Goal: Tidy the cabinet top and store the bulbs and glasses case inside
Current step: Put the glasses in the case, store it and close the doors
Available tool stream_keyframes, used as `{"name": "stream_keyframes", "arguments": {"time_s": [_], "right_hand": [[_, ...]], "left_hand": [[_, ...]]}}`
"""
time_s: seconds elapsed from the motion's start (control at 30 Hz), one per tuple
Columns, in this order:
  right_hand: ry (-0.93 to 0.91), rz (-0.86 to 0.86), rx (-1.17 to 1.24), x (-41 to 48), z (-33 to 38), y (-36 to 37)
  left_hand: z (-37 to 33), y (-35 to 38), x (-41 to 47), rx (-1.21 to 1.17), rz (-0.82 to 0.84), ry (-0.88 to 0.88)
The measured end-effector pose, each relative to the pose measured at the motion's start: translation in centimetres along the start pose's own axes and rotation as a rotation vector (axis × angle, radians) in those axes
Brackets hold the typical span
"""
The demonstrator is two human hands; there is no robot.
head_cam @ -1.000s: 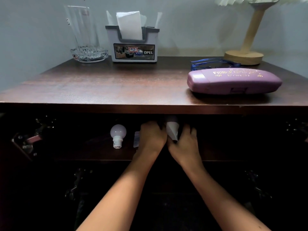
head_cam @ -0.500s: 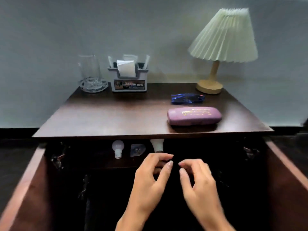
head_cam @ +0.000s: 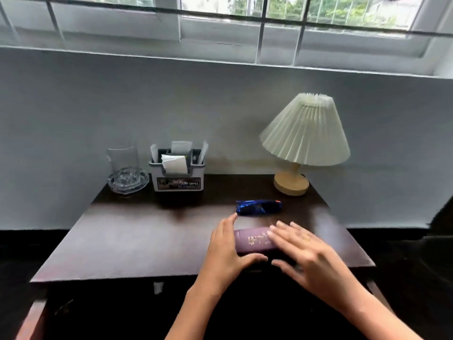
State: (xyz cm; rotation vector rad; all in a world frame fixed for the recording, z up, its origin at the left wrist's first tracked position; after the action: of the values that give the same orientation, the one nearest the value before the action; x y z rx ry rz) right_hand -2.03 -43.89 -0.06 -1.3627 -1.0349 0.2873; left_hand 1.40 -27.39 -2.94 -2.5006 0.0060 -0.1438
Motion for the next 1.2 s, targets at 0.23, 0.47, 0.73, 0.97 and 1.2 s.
{"name": "stream_keyframes", "arguments": {"time_s": [0.23,0.47,0.73,0.97,1.2], "right_hand": [[-0.13,-0.159,-0.166,0.4,0.1,2.1],[-0.304,-0.17,-0.335,1.8,0.6,2.5],[-0.448,-0.14,-0.451,2.8,1.0,3.5],[-0.432,-0.108,-0.267,4.3,-0.2,1.4],[-0.092,-0.018,0.326,7.0,-5.2,1.2]], "left_hand": [[1.8,0.4,0.8,-0.023,0.029,0.035],[2.4,-1.0,0.9,-0.181,0.057,-0.013],[2.7,-1.5,1.0,-0.222,0.094,-0.05],[2.9,-1.5,0.9,-0.235,0.111,-0.078],[2.8,-1.4,0.4,-0.275,0.16,-0.059]]}}
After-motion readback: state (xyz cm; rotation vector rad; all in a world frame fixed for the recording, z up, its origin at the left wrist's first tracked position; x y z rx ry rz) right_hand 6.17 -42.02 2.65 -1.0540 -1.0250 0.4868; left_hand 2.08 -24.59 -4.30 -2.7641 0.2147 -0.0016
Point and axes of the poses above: each hand's wrist, its own x-axis towards the middle knuckle, its own y-axis out of the palm, z = x × y, the point moved 4 cm from there along x, towards the middle knuckle, and after that the axes turned 13 degrees about -y, right-handed, at the moved point
